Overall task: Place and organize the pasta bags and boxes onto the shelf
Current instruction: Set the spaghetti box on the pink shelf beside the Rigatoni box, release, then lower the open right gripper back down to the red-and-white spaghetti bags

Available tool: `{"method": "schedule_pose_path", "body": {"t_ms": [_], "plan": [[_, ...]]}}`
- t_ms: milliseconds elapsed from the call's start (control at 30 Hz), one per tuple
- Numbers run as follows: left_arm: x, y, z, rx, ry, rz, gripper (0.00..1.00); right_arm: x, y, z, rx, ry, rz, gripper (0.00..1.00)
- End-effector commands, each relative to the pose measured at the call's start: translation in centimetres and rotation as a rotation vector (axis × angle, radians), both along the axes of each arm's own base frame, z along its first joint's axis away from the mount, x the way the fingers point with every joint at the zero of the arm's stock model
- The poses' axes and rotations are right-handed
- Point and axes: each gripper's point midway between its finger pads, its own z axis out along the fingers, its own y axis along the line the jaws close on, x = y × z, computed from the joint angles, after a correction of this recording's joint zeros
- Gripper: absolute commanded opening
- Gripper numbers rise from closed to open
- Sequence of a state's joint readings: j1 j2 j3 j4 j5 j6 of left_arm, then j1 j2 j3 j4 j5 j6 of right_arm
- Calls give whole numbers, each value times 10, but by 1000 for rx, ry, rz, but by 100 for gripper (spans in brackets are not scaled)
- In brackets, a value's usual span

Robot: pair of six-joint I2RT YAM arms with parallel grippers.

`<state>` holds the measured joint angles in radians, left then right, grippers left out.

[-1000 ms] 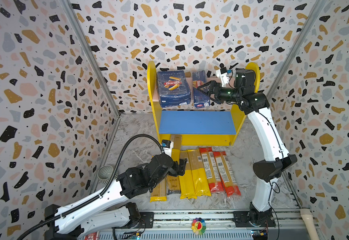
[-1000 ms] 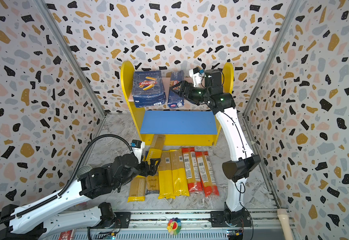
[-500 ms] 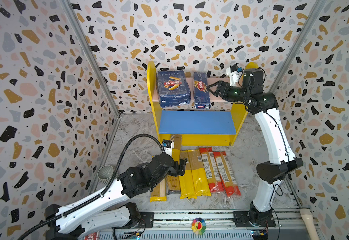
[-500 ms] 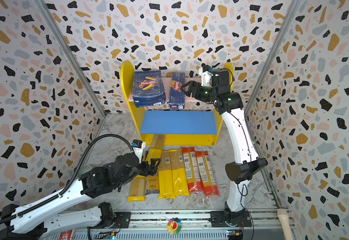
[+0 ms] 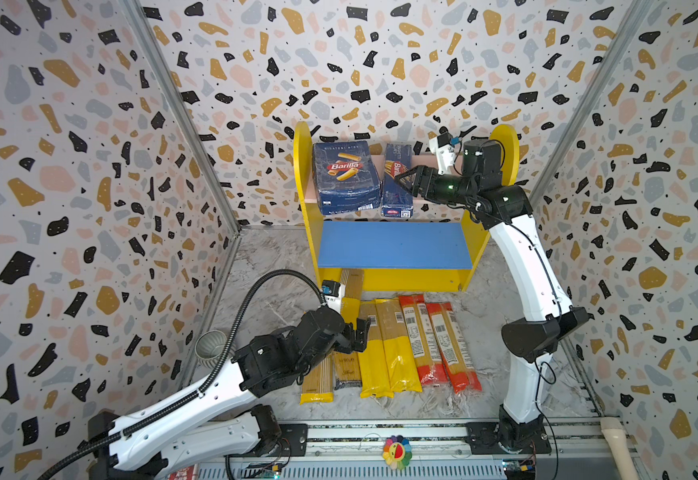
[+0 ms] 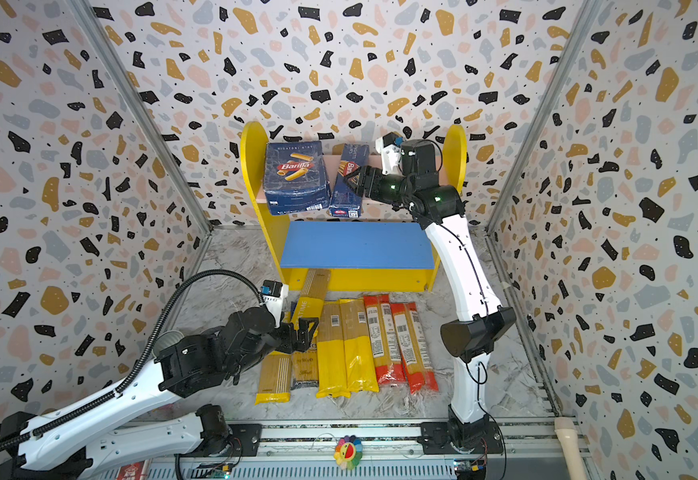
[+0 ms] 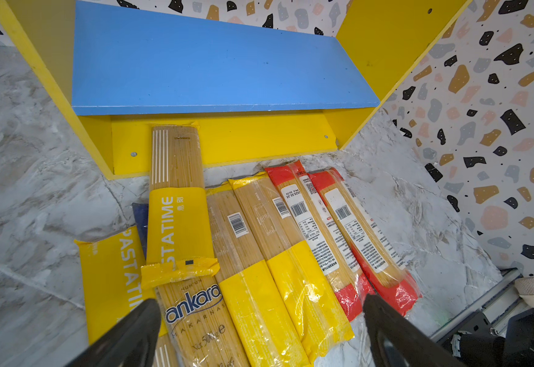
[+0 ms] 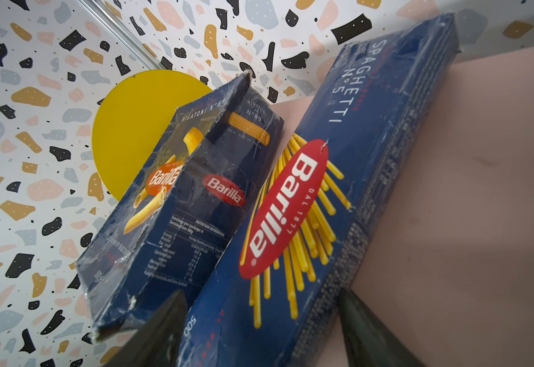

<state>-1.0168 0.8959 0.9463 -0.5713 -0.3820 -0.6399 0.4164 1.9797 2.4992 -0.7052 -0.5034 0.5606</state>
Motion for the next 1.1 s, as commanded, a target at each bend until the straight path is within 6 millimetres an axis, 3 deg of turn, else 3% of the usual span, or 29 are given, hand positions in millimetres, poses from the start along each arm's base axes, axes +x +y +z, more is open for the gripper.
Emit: {"method": "schedule_pose_path", "body": {"t_ms": [0, 367, 500, 700, 800, 933, 1067], "plan": [[-1, 7, -4, 16, -6, 3, 99, -1, 22, -3, 22, 0, 52, 76], [-4, 14, -9, 19, -1, -1, 100, -10, 49, -1, 40, -13, 88, 76], [-5, 16, -10, 15, 0, 0, 99, -10, 48, 0, 31, -22, 69, 77], [-7, 21, -12, 10, 5, 10, 99, -15, 26, 14, -6, -80, -10, 83], [-8, 23, -11, 6, 5, 20, 99, -24, 5, 32, -42, -147, -87, 100], [-7, 28, -10, 11, -4, 39, 99, -43, -25, 57, -79, -235, -174, 99], [-3, 37, -6, 14, -32, 79, 99, -62, -50, 52, -142, -235, -238, 99]]}}
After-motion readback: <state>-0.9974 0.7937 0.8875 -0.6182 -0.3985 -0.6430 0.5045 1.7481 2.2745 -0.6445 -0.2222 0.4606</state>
